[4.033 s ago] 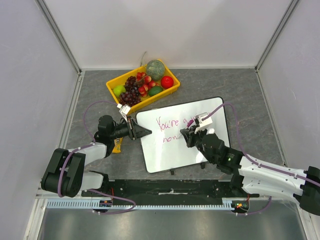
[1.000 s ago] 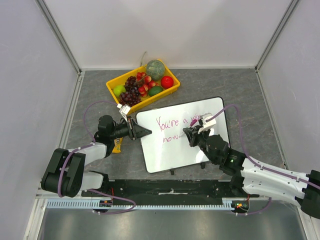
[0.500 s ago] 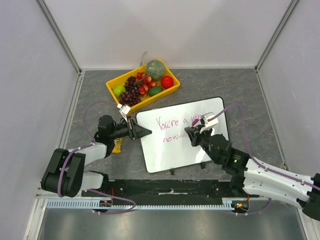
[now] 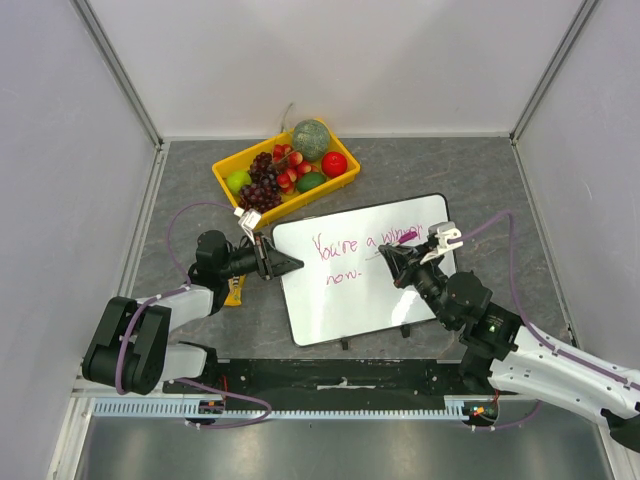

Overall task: Write a sentence on the whiteboard
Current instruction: Write a sentence on the whiteboard, then move the whiteboard to the center of the board.

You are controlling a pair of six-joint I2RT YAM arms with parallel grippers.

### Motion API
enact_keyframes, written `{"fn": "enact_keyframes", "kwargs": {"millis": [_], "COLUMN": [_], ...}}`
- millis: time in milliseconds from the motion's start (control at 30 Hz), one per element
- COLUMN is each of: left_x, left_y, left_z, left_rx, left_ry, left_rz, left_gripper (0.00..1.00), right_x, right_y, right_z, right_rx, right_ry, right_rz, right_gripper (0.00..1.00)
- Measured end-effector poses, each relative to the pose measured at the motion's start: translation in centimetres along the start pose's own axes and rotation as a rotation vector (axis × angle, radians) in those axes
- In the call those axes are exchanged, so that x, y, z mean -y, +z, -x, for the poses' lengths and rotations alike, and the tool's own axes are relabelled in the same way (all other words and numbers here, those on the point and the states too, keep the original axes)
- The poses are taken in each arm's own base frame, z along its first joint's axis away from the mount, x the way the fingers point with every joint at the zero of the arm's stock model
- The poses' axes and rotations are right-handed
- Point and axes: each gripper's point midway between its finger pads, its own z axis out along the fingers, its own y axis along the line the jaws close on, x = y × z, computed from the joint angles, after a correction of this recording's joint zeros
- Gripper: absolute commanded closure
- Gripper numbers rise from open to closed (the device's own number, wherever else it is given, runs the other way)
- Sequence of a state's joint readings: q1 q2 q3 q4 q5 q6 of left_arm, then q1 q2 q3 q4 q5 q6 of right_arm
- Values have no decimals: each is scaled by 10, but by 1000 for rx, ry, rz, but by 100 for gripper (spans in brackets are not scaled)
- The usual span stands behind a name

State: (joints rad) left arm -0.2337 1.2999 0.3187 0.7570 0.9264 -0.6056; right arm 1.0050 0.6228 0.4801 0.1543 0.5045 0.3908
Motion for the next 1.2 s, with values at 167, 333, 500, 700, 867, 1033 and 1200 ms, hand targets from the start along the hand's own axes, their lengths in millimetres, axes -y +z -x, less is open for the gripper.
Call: {"fn": "enact_keyframes", "kwargs": {"millis": [167, 333, 500, 700, 867, 1033, 1200], "left_x": [0, -1, 0, 3, 5, 5, 2], "left_y": [0, 0, -1, -3, -6, -8, -9], "left_z": [0, 0, 1, 2, 2, 2, 1], "left_rx": [0, -1, 5, 21, 38, 47, 52], "left_ry": [0, -7, -13, -11, -10, -14, -25], "left_rz": [0, 8, 29, 67, 98, 122, 147], "left_gripper": [98, 98, 98, 98, 98, 98, 98], "right_x": [2, 3, 5, 7, 10, 13, 16], "right_y": [0, 0, 1, 0, 0, -2, -5], "right_z": [-3, -3, -4, -4, -8, -11, -14], "right_rx": [-9, -10, -13, -11, -25, -41, -53], "right_ry": [-6, -7, -11, -14, -29, -45, -58], "right_rz": [-10, -16, -26, -37, -44, -53, -62], "right_gripper": [100, 100, 100, 100, 100, 100, 100]}}
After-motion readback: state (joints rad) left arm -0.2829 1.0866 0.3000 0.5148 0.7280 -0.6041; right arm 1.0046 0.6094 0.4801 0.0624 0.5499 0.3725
